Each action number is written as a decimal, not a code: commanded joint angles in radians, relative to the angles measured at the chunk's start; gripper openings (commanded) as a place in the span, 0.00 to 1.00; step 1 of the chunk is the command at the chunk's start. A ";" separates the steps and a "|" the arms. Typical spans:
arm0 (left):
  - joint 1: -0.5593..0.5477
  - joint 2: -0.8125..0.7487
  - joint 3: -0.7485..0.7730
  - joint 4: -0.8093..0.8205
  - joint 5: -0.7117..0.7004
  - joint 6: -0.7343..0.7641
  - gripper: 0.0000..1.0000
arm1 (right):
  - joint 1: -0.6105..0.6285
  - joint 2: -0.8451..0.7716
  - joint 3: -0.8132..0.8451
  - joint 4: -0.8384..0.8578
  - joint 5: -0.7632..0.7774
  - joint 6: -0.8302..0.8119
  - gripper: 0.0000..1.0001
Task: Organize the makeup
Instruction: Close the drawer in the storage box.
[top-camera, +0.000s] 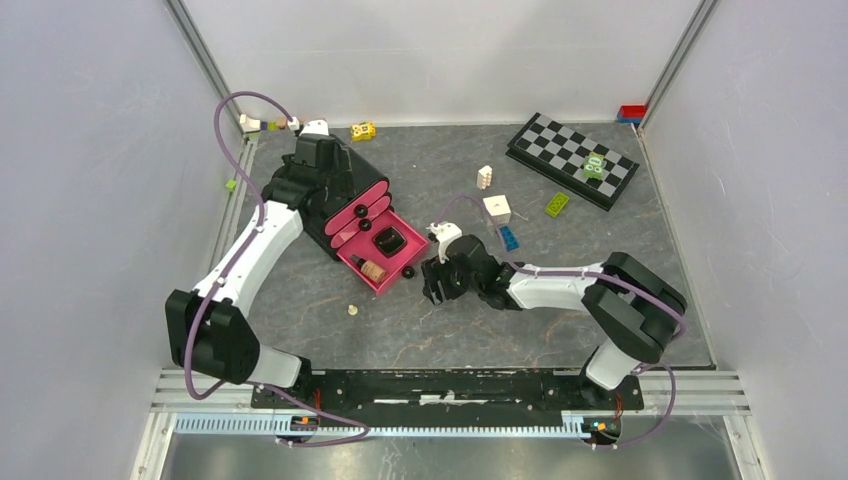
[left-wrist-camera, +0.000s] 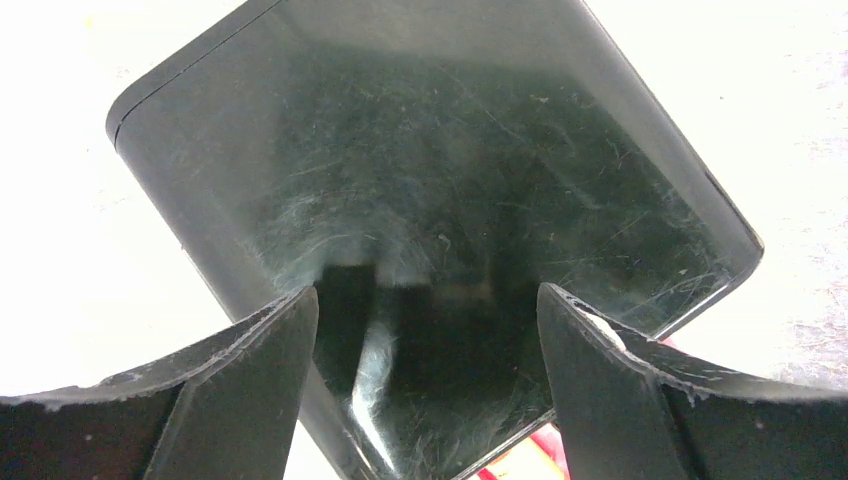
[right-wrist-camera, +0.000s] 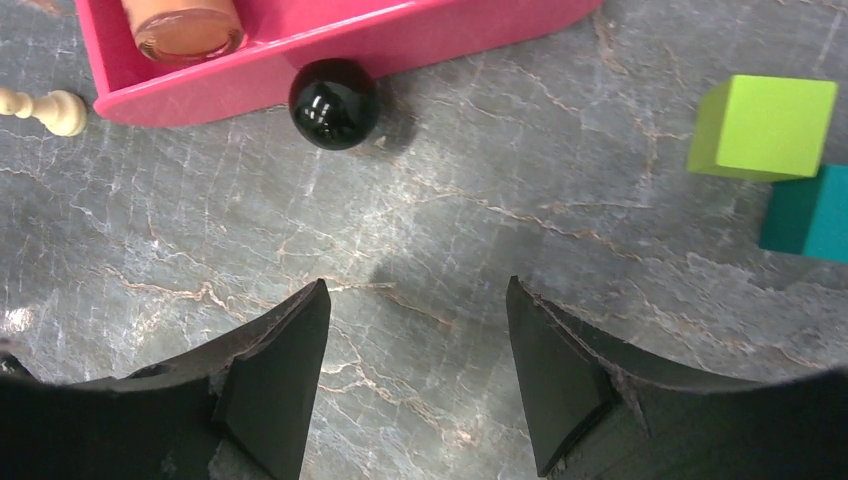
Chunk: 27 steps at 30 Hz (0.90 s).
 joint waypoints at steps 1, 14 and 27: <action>0.002 0.031 0.015 -0.004 0.012 0.031 0.86 | 0.019 0.039 0.031 0.109 -0.013 -0.025 0.72; 0.003 0.025 -0.019 -0.076 -0.049 0.021 0.86 | 0.031 0.211 0.148 0.204 -0.013 -0.104 0.76; 0.004 -0.006 -0.076 -0.093 -0.074 0.037 0.86 | 0.038 0.349 0.274 0.308 -0.046 -0.082 0.64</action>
